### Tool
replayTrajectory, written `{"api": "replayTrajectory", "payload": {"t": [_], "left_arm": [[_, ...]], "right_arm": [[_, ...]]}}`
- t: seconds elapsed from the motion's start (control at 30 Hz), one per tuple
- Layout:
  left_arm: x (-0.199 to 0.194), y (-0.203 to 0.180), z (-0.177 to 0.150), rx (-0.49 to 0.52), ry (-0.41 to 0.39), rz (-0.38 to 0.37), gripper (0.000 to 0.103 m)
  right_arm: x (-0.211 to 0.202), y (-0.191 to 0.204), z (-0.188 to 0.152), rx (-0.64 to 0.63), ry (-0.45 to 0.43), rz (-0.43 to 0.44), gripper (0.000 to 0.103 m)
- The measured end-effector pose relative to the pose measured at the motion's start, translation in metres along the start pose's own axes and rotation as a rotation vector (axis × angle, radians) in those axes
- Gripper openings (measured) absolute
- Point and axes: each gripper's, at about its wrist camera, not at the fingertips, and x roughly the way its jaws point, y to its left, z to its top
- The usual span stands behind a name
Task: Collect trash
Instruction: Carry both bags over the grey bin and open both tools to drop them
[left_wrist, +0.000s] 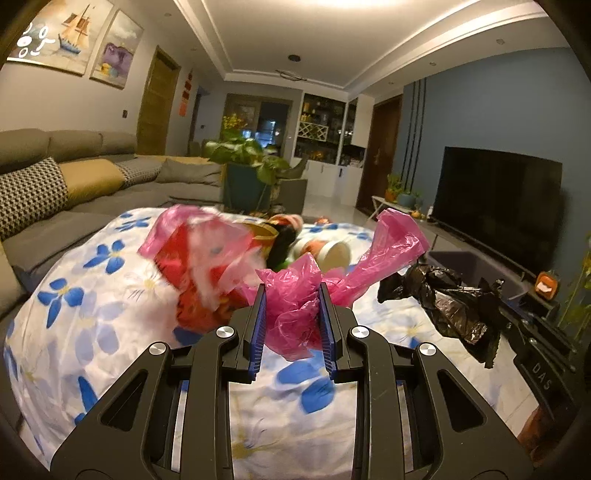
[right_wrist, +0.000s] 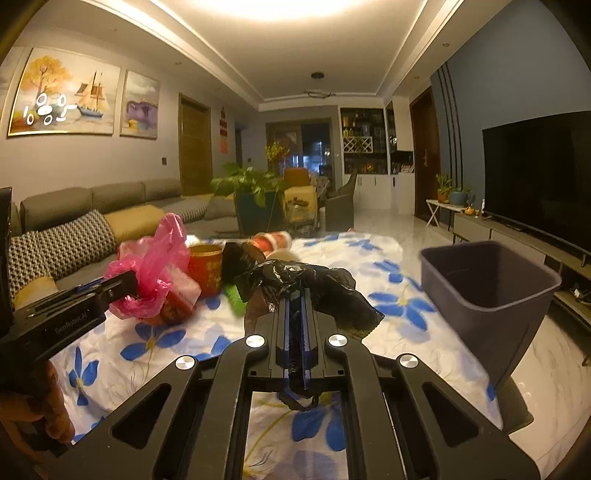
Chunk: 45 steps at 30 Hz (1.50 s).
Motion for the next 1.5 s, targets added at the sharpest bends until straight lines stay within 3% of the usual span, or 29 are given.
{"api": "replayTrajectory", "payload": {"t": [0.33,0.57,0.83,1.17,1.5], "left_arm": [[0.016,-0.065,0.034,0.083,-0.054,-0.102,0.025],[0.059,-0.123,0.048,0.099,-0.055,-0.205,0.025],[0.112,-0.183,0.06,0.118,-0.041,-0.302,0.025],[0.178,-0.233,0.054,0.119,-0.007,-0.391,0.025],[0.223,-0.255,0.049,0.1,0.035,-0.458,0.026]], "right_arm": [[-0.015,-0.044,0.032,-0.018,-0.105,-0.117,0.006],[-0.013,-0.09,0.05,-0.034,-0.172,-0.266,0.006],[0.008,-0.145,0.062,0.008,-0.189,-0.385,0.006],[0.036,-0.193,0.057,0.056,-0.165,-0.441,0.006],[0.05,-0.215,0.057,0.092,-0.14,-0.457,0.006]]}}
